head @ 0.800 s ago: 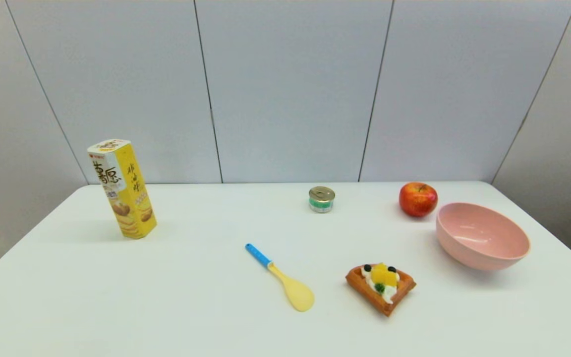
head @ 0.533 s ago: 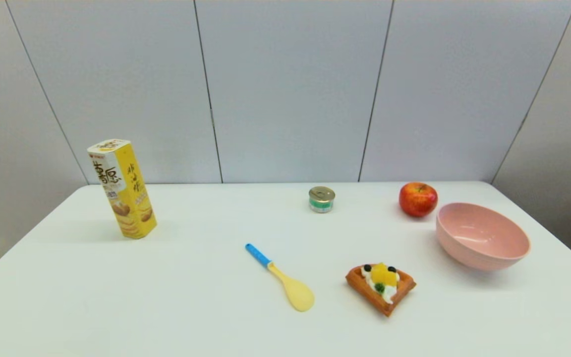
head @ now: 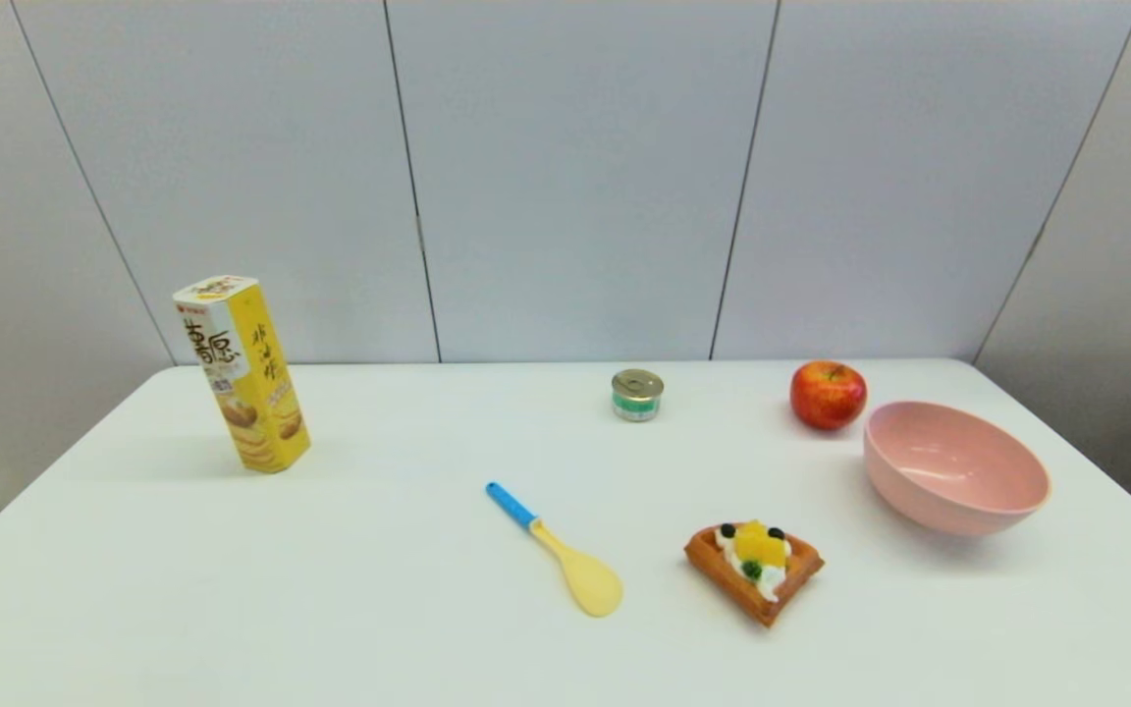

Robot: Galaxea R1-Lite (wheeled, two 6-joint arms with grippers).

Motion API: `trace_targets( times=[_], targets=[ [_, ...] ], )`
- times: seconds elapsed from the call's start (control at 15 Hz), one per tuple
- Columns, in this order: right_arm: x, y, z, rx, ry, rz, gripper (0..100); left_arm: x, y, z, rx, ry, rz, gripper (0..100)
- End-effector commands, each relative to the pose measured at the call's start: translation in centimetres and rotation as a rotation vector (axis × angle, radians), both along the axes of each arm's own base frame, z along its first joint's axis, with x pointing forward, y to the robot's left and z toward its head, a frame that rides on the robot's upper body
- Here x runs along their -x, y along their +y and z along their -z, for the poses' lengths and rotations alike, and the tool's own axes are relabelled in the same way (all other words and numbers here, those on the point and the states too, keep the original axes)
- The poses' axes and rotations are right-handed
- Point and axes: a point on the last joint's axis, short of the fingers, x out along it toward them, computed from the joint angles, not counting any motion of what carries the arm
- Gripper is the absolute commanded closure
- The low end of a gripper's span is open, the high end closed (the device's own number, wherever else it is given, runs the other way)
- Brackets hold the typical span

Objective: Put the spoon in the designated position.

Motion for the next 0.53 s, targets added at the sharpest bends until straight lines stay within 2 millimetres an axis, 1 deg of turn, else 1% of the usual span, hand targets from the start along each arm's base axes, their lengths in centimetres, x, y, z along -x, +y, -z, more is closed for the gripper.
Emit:
trace_targets(
  times=[0.07,0.13,0.2,0.27,0.33,0.4,0.47,0.53],
  targets=[
    [-4.7,0.6,-9.0,0.068,0.007,-0.232,0,0.0,0.0,0.0,0.002,0.001,0.000,0],
    [-5.5,1.1,-10.2,0.103,0.006,-0.305,0,0.0,0.0,0.1,0.000,0.004,0.000,0],
    [-6.6,1.8,-10.9,0.152,0.025,-0.384,0,0.0,0.0,0.1,0.000,0.004,0.000,0],
    [-8.1,2.8,-11.6,0.194,0.059,-0.451,0,0.0,0.0,0.0,0.002,0.001,0.000,0],
    [-9.6,3.7,-12.5,0.218,0.081,-0.483,0,0.0,0.0,0.0,0.002,0.001,0.000,0],
    [-11.7,5.1,-13.2,0.231,0.119,-0.556,0,0.0,0.0,0.0,0.000,0.001,0.000,0],
    [-13.2,6.2,-13.7,0.234,0.137,-0.604,0,0.0,0.0,0.0,0.002,0.001,0.000,0],
    [-14.6,7.1,-13.5,0.241,0.173,-0.642,0,0.0,0.0,0.0,0.002,0.001,0.000,0]
  ],
)
